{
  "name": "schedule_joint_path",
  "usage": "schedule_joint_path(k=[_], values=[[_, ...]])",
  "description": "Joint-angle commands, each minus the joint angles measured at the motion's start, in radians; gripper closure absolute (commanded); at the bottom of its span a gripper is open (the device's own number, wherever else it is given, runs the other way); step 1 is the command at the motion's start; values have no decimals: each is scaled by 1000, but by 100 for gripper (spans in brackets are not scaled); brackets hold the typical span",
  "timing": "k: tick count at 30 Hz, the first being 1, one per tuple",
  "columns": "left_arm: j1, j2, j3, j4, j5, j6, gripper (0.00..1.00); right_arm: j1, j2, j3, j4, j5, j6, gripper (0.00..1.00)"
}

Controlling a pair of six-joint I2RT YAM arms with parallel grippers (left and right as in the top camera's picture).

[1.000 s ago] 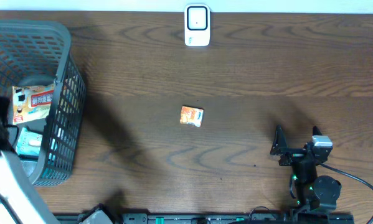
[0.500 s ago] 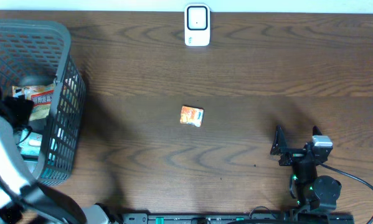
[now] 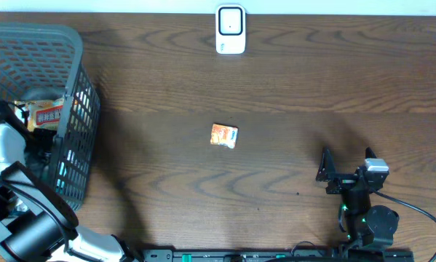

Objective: Scan the item barcode
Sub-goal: 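Reach the left gripper back into the basket and grasp the mint-green pack, then carry the mint-green pack out and release it beside the orange pack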

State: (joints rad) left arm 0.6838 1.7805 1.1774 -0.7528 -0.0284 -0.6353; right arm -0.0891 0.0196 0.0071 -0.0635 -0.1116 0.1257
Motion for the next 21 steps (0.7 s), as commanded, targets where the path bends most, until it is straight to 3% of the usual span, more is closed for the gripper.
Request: schedule_joint_path(k=[1,5,8,11,21], values=[[0,14,-84,70,-8,-13,5,5,0,-2,-3,5,8,1],[0,14,-153,132,-9,-13,38,5,0,-2,-3,5,8,1],[0,12,-164,125,-5,-12,73,5,0,-2,-3,5,8,1],[0,-13,-161,122,-5,-8,80,5,0,-2,-3,5,8,1],[0,-293,-5,26,-5,10,80,5,0,-2,-3,5,8,1]])
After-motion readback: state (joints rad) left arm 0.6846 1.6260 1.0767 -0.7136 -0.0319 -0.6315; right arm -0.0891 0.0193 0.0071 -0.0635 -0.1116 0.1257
